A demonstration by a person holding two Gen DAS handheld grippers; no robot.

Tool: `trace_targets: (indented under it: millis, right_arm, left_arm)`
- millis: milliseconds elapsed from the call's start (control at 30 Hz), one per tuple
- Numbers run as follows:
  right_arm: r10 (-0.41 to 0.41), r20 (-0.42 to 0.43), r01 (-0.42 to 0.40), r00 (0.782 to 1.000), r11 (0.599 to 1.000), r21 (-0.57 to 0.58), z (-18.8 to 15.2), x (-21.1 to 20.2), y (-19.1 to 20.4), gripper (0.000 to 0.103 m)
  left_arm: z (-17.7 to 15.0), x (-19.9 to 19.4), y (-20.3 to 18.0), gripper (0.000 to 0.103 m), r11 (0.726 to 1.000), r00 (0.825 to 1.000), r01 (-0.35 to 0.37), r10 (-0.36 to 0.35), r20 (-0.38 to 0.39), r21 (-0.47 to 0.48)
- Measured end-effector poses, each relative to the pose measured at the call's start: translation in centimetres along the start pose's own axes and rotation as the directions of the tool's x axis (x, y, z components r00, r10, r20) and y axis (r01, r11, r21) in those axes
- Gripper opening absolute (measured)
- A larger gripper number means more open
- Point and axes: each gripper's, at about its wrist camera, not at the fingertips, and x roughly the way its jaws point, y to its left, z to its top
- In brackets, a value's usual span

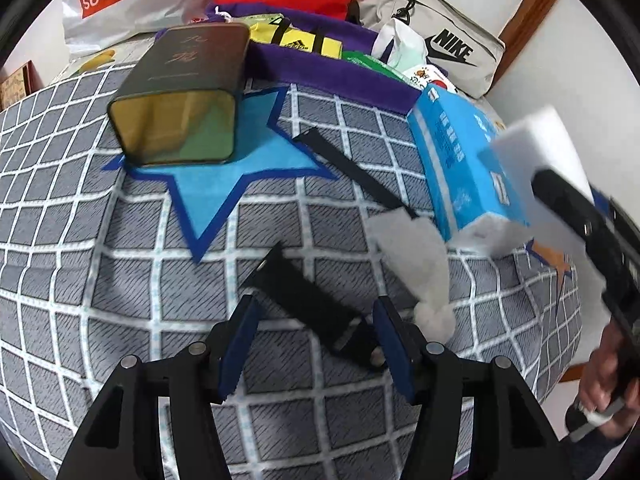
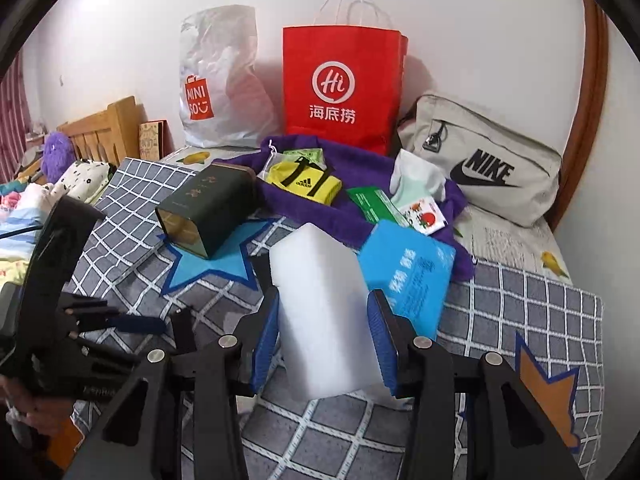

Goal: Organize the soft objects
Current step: 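Grasp the white foam block with the right tool while the left tool grasps the black strap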

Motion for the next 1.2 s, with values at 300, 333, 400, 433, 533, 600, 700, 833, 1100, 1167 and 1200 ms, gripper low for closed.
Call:
trace_targets:
  millis: [300, 333, 400, 433, 533, 600, 700, 833, 1100, 1167, 1200]
  right_arm:
    - [0.031, 0.018, -0.032, 0.999, 0.996, 0.08, -1.2, -0.6, -2.6, 0.044]
    - [0.032, 0.02, -0.033, 0.999, 0.996, 0.083, -1.4, -0.7, -2.6, 0.044]
    - [0.028, 0.02, -0.03, 0.999, 0.996, 0.084, -1.4, -0.7, -2.7, 0.044]
    - [0.029, 0.021, -0.031, 0.999, 0.996, 0.085, -1.5, -0.7, -2.7, 0.044]
    - [0.034, 0.021, -0.036, 0.999, 0.995, 0.091, -1.5, -0.6, -2.7, 0.044]
    - [0.033, 0.018, -0.035, 0.999, 0.996, 0.084, -1.6, -0.6, -2.6, 0.044]
    - [0.031, 0.017, -0.033, 0.999, 0.996, 0.08, -1.6, -0.7, -2.5, 0.044]
    - [0.03, 0.013, -0.031, 0.999, 0.996, 0.084, -1.8, -0.7, -2.4, 0.044]
    - [0.027, 0.01, -0.028, 1.0, 0.997, 0.073, -1.8, -0.7, -2.3, 0.044]
    - [0.026, 0.009, -0.026, 1.0, 0.997, 0.072, -1.8, -0.8, -2.3, 0.044]
    - [0.025, 0.009, -0.025, 1.0, 0.997, 0.071, -1.8, -0.8, -2.3, 0.044]
  left_arm:
    - [1.3, 1.7, -3.1, 0.04, 0.983, 0.989, -0.143, 0.138, 0.047, 0.116]
    - [1.3, 1.8, -3.1, 0.037, 0.981, 0.988, -0.153, 0.147, 0.053, 0.121]
    - [1.2, 1.7, -2.9, 0.031, 0.979, 0.987, -0.157, 0.15, 0.064, 0.127]
    - [1.1, 1.6, -2.7, 0.029, 0.98, 0.987, -0.15, 0.142, 0.069, 0.128]
    - [0.7, 1.1, -1.9, 0.023, 0.986, 0.991, -0.124, 0.117, 0.069, 0.114]
    - [0.5, 0.8, -1.5, 0.021, 0.985, 0.991, -0.129, 0.123, 0.057, 0.111]
    - [-0.2, 0.6, -1.3, 0.022, 0.981, 0.99, -0.135, 0.129, 0.048, 0.139]
    - [-0.4, 0.7, -1.6, 0.022, 0.977, 0.988, -0.148, 0.139, 0.066, 0.151]
    - [-0.6, 0.7, -1.6, 0.022, 0.977, 0.989, -0.142, 0.132, 0.071, 0.157]
    - [-0.8, 0.7, -1.9, 0.022, 0.971, 0.987, -0.157, 0.146, 0.074, 0.179]
    - [-0.9, 0.7, -2.0, 0.022, 0.971, 0.986, -0.159, 0.147, 0.077, 0.177]
